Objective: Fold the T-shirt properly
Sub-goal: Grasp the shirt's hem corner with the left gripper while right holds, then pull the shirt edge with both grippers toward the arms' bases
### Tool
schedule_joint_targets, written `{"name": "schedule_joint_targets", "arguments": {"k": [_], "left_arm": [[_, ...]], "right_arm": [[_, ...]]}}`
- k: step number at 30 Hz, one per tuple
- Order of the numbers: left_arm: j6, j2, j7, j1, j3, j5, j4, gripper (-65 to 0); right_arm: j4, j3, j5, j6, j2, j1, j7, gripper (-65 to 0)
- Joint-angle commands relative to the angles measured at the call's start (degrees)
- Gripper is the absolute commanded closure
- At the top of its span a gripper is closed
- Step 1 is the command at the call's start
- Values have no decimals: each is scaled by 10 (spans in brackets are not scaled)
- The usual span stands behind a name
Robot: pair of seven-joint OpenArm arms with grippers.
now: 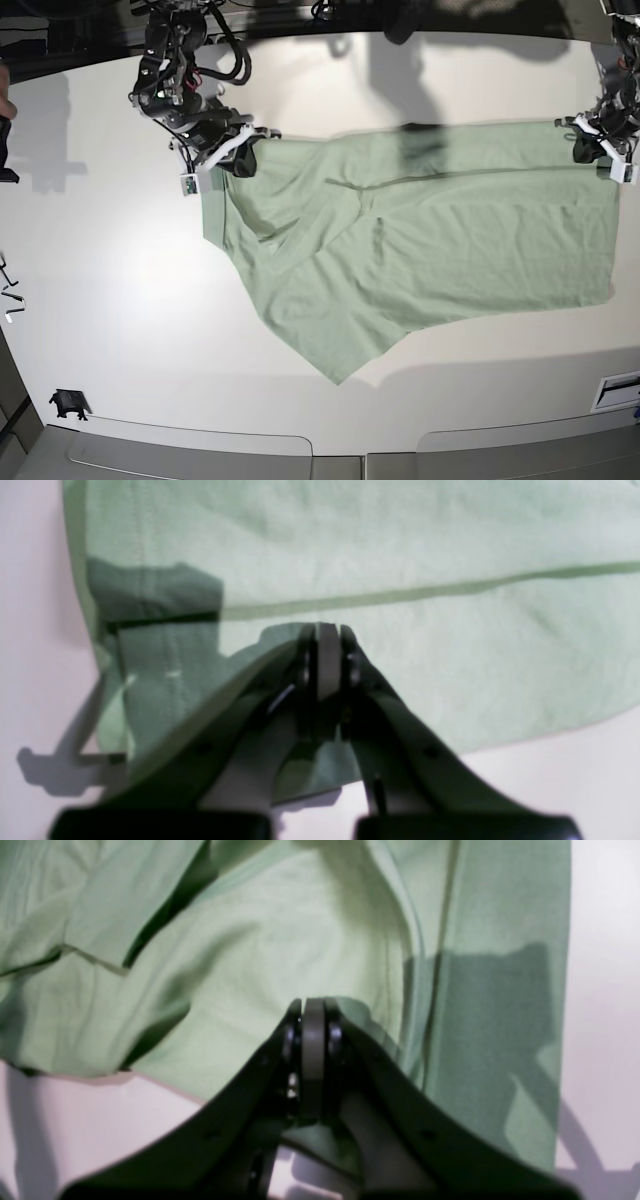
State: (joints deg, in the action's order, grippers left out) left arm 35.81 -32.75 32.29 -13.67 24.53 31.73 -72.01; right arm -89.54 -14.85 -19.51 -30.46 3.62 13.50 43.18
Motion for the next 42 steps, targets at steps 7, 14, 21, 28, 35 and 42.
{"name": "schedule_joint_targets", "arguments": {"k": [7, 14, 21, 28, 35, 42], "left_arm": [[2, -24, 65, -11, 6, 63, -7, 0], [2, -35, 71, -59, 21, 106, -8, 0], [2, -35, 72, -105, 80, 109, -9, 0], [30, -34, 71, -145, 167, 196, -43, 0], [38, -43, 67, -145, 198, 140, -170, 0], [36, -83, 30, -113, 97, 6, -153, 0]], "right_arm": [[-9, -2, -2, 0, 16, 29, 1, 0], [-9, -2, -2, -2, 42, 49, 7, 0], [-9, -2, -6, -2, 43, 76, 14, 0], [-9, -2, -7, -12, 43, 85, 14, 0], [-9, -2, -22, -13, 47, 84, 12, 0], [-9, -2, -32, -14, 48, 81, 12, 0]]}}
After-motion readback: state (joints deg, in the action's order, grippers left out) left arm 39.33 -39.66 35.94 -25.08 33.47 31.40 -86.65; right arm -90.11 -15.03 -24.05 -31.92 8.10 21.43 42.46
